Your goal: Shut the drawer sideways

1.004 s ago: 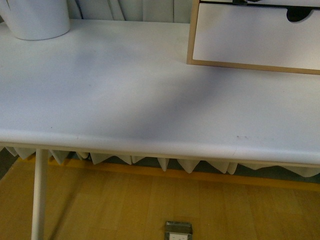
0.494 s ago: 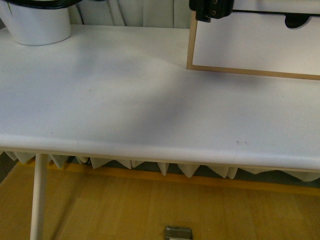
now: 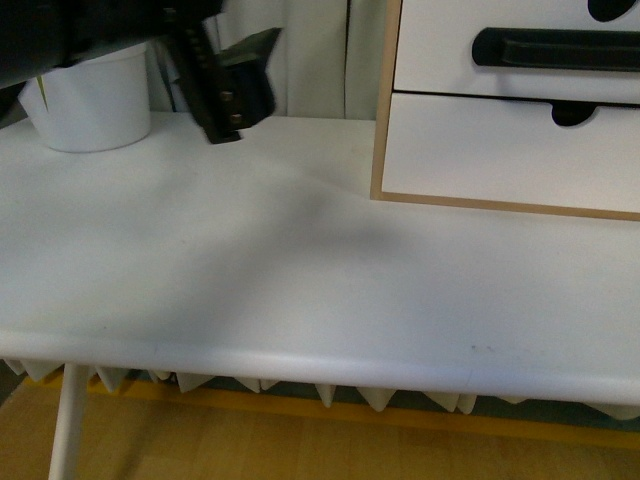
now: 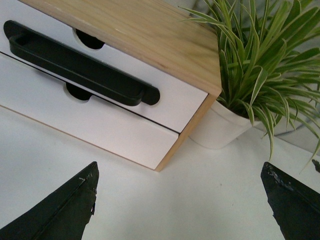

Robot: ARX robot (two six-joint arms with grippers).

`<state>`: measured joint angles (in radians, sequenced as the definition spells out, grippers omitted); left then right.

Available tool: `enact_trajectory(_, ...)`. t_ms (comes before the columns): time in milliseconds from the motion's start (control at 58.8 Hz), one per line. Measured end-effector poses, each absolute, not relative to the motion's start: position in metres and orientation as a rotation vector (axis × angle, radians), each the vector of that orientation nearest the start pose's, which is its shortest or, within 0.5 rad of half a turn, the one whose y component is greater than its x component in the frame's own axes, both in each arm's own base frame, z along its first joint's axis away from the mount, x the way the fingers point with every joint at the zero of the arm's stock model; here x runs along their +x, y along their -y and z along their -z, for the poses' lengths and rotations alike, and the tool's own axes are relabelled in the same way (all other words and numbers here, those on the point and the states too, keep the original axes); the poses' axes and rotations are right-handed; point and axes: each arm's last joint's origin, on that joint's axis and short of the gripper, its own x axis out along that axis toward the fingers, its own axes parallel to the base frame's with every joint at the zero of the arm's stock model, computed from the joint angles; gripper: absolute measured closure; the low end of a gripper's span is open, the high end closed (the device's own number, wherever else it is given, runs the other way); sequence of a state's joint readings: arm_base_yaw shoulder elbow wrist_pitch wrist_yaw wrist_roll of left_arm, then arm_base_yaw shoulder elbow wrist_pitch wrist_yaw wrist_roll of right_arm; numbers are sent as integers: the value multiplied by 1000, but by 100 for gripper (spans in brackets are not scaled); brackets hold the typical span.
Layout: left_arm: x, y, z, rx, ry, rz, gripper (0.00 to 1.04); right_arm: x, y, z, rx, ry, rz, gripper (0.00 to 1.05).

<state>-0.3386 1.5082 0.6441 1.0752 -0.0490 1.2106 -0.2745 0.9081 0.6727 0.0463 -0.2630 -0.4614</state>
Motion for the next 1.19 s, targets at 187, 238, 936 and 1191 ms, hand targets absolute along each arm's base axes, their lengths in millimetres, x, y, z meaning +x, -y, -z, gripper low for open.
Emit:
enact_trajectory(187, 231, 65, -226, 1050, 276, 51, 6, 159, 30, -265, -362, -175, 41, 9)
enact_trajectory(238, 216, 54, -218, 1017, 226, 29, 6, 150, 26, -254, -354, -173, 66, 9)
enact_trajectory(936, 127, 0, -170, 87, 16, -2, 45, 114, 12, -200, -41, -4, 5, 49)
enact_trajectory(1191, 118, 0, -170, 15, 14, 3, 95, 110, 0, -187, -16, 0, 3, 97)
